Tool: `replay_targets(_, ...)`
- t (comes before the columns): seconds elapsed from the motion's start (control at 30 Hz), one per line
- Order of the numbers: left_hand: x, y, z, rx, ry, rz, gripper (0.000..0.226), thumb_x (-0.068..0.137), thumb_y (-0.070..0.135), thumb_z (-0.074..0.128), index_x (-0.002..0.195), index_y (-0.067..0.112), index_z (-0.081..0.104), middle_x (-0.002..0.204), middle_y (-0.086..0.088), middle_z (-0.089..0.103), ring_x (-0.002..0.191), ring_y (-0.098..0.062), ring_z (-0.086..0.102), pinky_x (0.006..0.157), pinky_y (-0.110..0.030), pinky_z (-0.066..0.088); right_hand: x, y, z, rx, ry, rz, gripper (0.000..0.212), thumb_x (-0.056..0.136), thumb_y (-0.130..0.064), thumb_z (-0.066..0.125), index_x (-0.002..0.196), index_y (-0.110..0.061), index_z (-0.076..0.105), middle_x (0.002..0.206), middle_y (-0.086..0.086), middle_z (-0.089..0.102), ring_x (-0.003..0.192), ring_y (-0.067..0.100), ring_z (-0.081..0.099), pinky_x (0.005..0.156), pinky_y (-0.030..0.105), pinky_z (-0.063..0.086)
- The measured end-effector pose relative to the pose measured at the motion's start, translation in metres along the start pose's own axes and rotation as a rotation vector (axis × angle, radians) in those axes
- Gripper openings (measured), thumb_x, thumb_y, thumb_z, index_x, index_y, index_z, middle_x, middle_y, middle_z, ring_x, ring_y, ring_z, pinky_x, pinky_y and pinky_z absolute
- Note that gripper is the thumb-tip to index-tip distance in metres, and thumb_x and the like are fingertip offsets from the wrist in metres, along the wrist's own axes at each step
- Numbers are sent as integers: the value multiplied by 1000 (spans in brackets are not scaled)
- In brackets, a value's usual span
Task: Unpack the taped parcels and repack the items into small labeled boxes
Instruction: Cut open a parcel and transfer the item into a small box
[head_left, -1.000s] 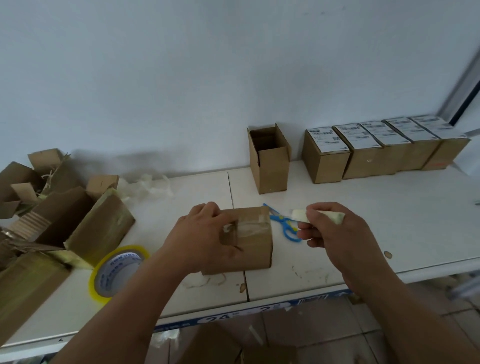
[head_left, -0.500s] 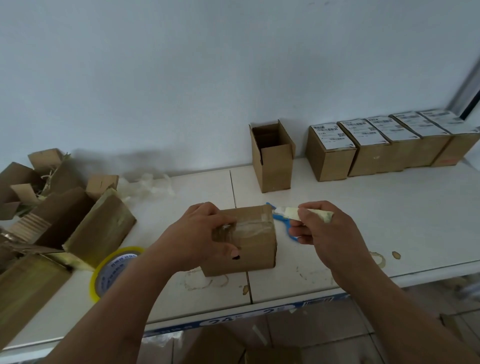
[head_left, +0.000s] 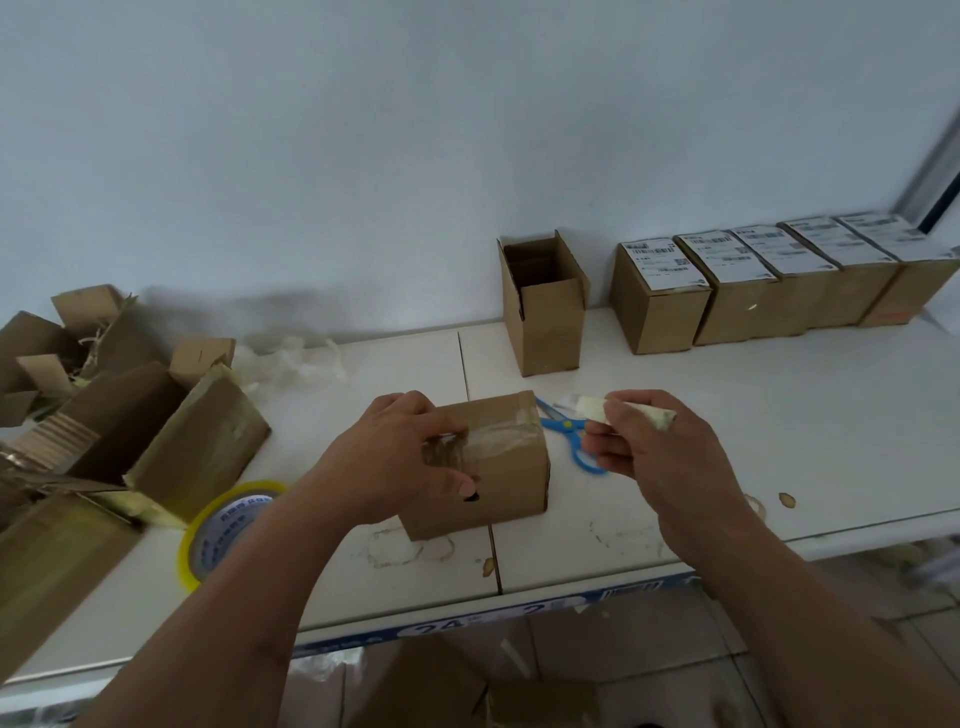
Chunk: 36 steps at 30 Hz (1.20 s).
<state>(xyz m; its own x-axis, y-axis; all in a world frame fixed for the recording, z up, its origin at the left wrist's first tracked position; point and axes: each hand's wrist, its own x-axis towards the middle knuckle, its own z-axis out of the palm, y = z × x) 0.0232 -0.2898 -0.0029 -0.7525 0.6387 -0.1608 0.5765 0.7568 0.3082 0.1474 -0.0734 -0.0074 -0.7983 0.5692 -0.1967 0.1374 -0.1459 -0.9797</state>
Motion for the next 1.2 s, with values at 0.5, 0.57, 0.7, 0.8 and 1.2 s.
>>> replay_targets(0.5,1,0,1,-17,9,-20,74,70,73,66,137,46,47,116,20,39,123,-6,26,97,-32,37,-6,5,9,-201,-24,-52,10,100,-19,51,95,-22,59,83,4,71,75,17,71,70,29,58)
replay_targets(0.57,1,1,1,-11,7,-27,74,70,73,66,136,46,47,116,20,40,123,-6,26,97,-33,37,-8,5,8,-206,-29,-45,9,100,-18,51,97,-20,59,83,3,72,73,16,71,67,27,57)
replay_targets(0.7,1,3,0,-15,3,-36,72,70,72,66,134,47,47,119,19,41,126,-7,26,96,-33,37,-12,3,7,-205,-32,-30,8,100,-16,51,98,-18,59,80,2,73,70,14,71,62,24,55)
replay_targets(0.8,0,3,-1,-21,-4,-40,71,71,71,67,135,47,47,119,19,40,126,-7,26,95,-32,36,-17,1,5,-230,-36,-27,8,99,-16,52,98,-17,60,77,2,73,67,13,71,59,22,53)
replay_targets(1.2,0,1,-1,-91,11,-12,79,70,64,74,139,40,43,119,18,40,112,-3,30,94,-32,40,-32,-12,-5,-304,-77,20,9,97,-9,53,94,-12,62,70,7,72,55,12,66,52,21,53)
